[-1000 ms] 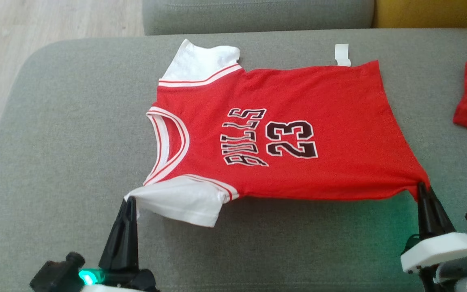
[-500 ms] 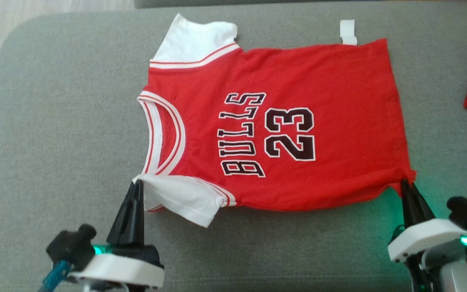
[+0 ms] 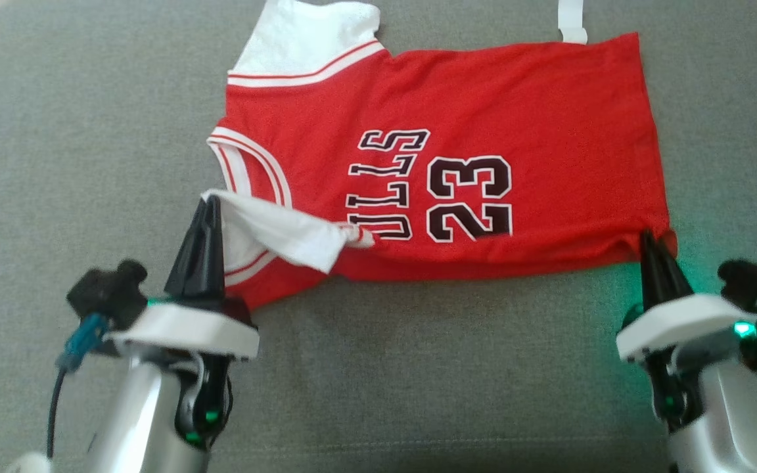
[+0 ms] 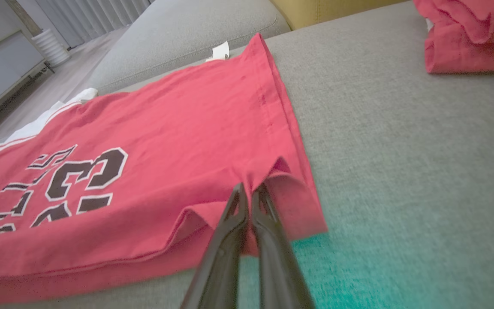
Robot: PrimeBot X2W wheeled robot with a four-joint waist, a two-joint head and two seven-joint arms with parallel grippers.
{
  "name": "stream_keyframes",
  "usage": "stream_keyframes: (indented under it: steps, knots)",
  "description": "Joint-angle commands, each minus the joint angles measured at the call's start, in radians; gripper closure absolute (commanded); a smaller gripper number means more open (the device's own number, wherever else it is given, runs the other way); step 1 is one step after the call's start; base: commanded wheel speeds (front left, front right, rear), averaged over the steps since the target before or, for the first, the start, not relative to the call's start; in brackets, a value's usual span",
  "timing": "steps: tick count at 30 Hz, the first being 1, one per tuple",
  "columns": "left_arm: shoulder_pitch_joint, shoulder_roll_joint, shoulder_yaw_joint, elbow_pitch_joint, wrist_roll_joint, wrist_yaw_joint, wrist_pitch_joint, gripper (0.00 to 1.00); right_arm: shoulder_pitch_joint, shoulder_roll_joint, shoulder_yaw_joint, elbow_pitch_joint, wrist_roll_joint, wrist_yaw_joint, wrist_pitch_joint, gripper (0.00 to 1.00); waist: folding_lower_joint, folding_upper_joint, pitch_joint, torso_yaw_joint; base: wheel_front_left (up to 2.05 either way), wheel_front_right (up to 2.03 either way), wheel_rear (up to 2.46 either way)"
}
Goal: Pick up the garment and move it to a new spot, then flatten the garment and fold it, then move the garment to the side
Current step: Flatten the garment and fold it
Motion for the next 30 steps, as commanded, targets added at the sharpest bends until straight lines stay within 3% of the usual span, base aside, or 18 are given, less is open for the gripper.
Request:
stream_keyframes:
  steps: [1,7,10,12,13,14,15,16,23,30]
  knots:
    - [-0.057,0.004,0.043,0.008,0.015,-0.008,-0.012,1.0,-0.06,-0.006,0.022,-0.005,0.009,0.007,-0.017,1.0,0.0001,0.0,0.014,-0.008,0.0,0.0,0.0]
    - [-0.13,0.003,0.061,0.103,0.042,-0.019,-0.012,1.0,-0.164,-0.006,0.022,0.09,0.002,0.007,-0.034,0.98,0.0001,0.0,0.037,-0.018,0.0,0.0,0.0]
    - [-0.158,0.001,0.067,0.131,0.055,-0.027,-0.012,1.0,-0.217,-0.006,0.023,0.15,-0.006,0.007,-0.05,0.85,0.0001,0.0,0.048,-0.018,0.0,0.0,0.0]
    - [-0.172,0.0,0.069,0.143,0.062,-0.03,-0.012,1.0,-0.249,-0.006,0.019,0.187,-0.011,0.007,-0.063,0.56,0.0001,0.0,0.053,-0.016,0.0,0.0,0.0]
    - [-0.178,-0.001,0.07,0.146,0.066,-0.032,-0.012,0.98,-0.263,-0.006,0.016,0.203,-0.016,0.007,-0.074,0.17,0.0001,0.0,0.055,-0.015,0.0,0.0,0.0]
    - [-0.183,-0.002,0.072,0.146,0.07,-0.032,-0.012,0.7,-0.276,-0.006,0.013,0.217,-0.02,0.007,-0.087,0.0,0.0001,0.0,0.056,-0.014,0.0,0.0,0.0]
    - [-0.186,-0.003,0.074,0.145,0.074,-0.033,-0.012,0.2,-0.287,-0.006,0.011,0.23,-0.019,0.007,-0.1,0.0,0.0001,0.0,0.056,-0.012,0.0,0.0,0.0]
    - [-0.187,-0.004,0.076,0.142,0.076,-0.033,-0.012,0.0,-0.296,-0.006,0.009,0.242,-0.017,0.007,-0.114,0.0,0.0001,0.0,0.055,-0.01,0.0,0.0,0.0]
    - [-0.157,-0.008,0.093,0.094,0.076,-0.038,-0.012,0.0,-0.316,-0.006,-0.01,0.27,-0.016,0.007,-0.198,0.0,0.0001,0.0,0.039,0.001,0.0,0.0,0.0]
    - [-0.06,-0.009,0.095,0.055,0.053,-0.043,-0.012,0.0,-0.253,-0.006,-0.042,0.163,-0.087,0.007,-0.232,0.0,0.0001,0.0,0.004,0.007,0.0,0.0,0.0]
